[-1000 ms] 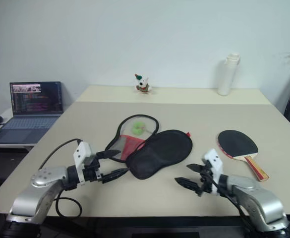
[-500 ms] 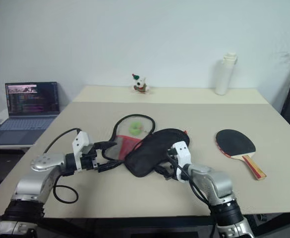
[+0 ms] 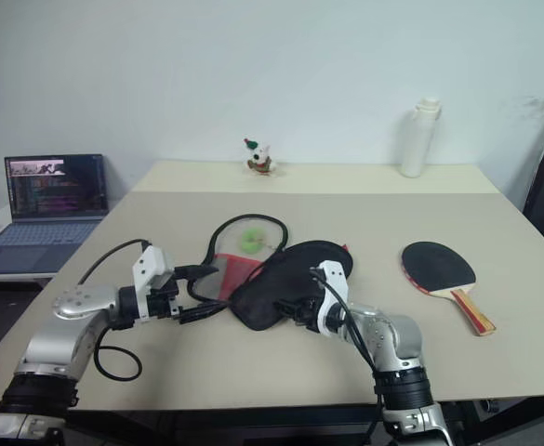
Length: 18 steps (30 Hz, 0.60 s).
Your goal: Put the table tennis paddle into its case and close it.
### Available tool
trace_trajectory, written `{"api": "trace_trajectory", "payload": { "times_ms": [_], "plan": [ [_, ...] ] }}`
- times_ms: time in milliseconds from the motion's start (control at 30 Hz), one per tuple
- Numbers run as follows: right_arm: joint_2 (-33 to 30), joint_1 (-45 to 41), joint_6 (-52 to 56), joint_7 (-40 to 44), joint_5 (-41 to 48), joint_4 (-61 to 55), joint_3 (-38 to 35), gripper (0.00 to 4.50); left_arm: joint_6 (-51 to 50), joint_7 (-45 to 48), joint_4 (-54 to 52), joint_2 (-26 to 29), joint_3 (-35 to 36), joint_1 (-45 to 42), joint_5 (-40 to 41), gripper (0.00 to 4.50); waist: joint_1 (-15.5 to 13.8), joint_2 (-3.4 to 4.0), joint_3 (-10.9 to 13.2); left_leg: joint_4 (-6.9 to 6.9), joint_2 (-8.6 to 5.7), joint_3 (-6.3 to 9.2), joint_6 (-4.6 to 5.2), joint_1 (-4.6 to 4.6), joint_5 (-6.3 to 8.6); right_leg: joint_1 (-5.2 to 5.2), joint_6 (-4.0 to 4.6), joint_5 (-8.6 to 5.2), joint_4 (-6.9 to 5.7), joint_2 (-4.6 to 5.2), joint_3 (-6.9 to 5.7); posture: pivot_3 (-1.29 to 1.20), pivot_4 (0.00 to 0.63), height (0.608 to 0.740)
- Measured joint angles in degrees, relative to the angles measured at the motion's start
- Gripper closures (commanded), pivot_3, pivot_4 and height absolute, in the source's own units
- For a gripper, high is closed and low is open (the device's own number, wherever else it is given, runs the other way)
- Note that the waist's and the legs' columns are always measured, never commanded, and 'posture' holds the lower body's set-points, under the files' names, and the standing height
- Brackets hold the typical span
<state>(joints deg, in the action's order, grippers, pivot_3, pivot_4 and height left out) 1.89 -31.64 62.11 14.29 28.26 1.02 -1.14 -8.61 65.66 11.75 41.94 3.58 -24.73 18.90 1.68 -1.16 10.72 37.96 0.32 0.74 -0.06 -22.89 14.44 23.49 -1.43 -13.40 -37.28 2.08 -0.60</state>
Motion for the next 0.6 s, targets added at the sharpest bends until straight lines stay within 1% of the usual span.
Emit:
{"api": "trace_trajectory", "payload": {
  "times_ms": [133, 167, 300, 400, 600],
  "plan": [
    [1.21, -0.2, -0.23, -1.36, 0.0, 0.71, -0.25, 2.73, -0.05, -0.14, -0.69, -0.55, 0.0, 0.0, 0.06, 0.0, 0.0, 0.0, 0.0, -0.03, 0.04, -0.01, 0.0, -0.02, 0.0, 0.04, 0.01, 0.0, 0.0, -0.01, 0.0, 0.0, 0.15, 0.74],
    [1.38, -0.68, -0.22, -1.92, 0.01, 1.18, -0.82, 3.16, -0.11, -0.22, -0.91, -0.79, -0.01, 0.0, 0.09, 0.0, 0.0, 0.0, 0.0, -0.03, 0.04, -0.01, 0.0, -0.02, 0.0, 0.04, 0.01, 0.0, 0.0, -0.01, 0.0, 0.0, 0.15, 0.74],
    [1.34, -1.67, -0.06, -2.85, 0.06, 2.03, -3.0, 4.47, -0.54, -0.91, -2.93, -1.27, 0.0, 0.41, 0.2, 0.0, 0.0, 0.0, 0.0, -0.03, 0.03, -0.02, 0.0, -0.03, 0.0, 0.04, 0.01, 0.01, 0.02, -0.01, 0.01, 0.0, 0.15, 0.74],
    [0.12, -3.35, 1.36, -2.72, 0.48, 3.06, -4.47, 4.47, -1.13, -1.31, -4.82, -2.1, -0.13, 1.07, 0.29, 0.0, 0.0, 0.01, 0.01, -0.03, 0.04, -0.03, 0.0, -0.03, 0.0, 0.04, 0.02, 0.01, 0.01, -0.01, 0.01, 0.0, 0.15, 0.74],
    [-8.29, -6.73, 5.31, 0.9, 2.1, 4.56, -6.45, 4.47, -2.31, -1.5, -7.46, -2.86, -0.39, 2.47, 0.46, 0.0, -0.09, 0.01, 0.01, -0.06, 0.02, -0.05, 0.0, -0.04, 0.0, 0.03, 0.02, 0.01, 0.07, -0.02, 0.0, 0.0, 0.15, 0.74]
  ]
}}
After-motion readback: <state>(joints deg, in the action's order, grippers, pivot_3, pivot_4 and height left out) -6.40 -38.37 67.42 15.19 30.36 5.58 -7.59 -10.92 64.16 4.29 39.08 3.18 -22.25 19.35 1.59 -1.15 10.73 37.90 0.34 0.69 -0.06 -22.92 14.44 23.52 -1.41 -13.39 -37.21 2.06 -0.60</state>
